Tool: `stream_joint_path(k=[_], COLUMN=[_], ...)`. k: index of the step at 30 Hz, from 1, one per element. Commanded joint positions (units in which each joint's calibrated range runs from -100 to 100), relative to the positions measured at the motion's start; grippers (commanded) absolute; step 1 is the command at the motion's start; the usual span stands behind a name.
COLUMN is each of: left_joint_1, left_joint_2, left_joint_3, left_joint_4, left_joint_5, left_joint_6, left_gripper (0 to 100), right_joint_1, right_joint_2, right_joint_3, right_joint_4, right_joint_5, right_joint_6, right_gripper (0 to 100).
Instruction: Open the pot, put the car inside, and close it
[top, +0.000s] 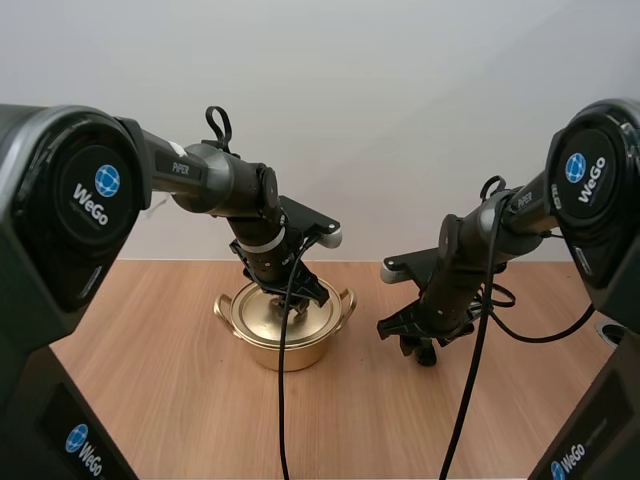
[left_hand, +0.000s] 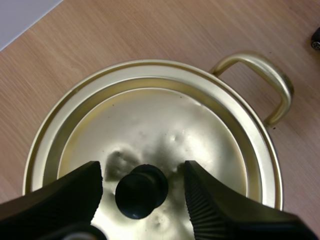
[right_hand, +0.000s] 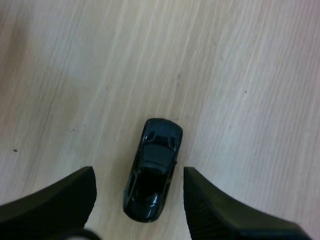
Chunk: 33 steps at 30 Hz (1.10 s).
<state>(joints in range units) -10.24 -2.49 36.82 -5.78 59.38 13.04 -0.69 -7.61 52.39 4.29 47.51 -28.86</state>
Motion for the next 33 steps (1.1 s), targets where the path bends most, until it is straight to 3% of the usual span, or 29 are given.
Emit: stream_joint_path(k=[1,6,9,14,17,33], left_joint_1=[-0.04,-0.04,-0.04,-0.04,-0.04,0.39], left_joint_2=[0.0,0.0,0.0,0.0,0.0,-9.7], left_joint_3=[0.0,0.0,0.0,0.0,0.0,-3.4], left_joint_4=[0.0,0.0,0.0,0.4,0.4,4.0], left_joint_5=[0.1,0.1,0.3,1.0,1.2,4.1], left_joint_6=[0.1,0.1,0.1,0.0,0.0,-1.2], left_gripper=[80,76,69,26,0,0], right_joint_1=[0.1,0.1,0.1,0.1,0.1,0.1], right_joint_2=[0.8,1.5,1.5,1.5,1.5,-0.1], right_joint_3=[0.0,0.0,0.0,0.0,0.0,-4.2], right_joint_4=[0.1,0.1,0.1,0.1,0.1,0.1], right_joint_5=[0.2,0.4,0.1,0.4,0.6,6.7], right_joint_6=[0.0,0.0,0.0,0.1,0.1,0.1], right_gripper=[85,83,65,16,0,0])
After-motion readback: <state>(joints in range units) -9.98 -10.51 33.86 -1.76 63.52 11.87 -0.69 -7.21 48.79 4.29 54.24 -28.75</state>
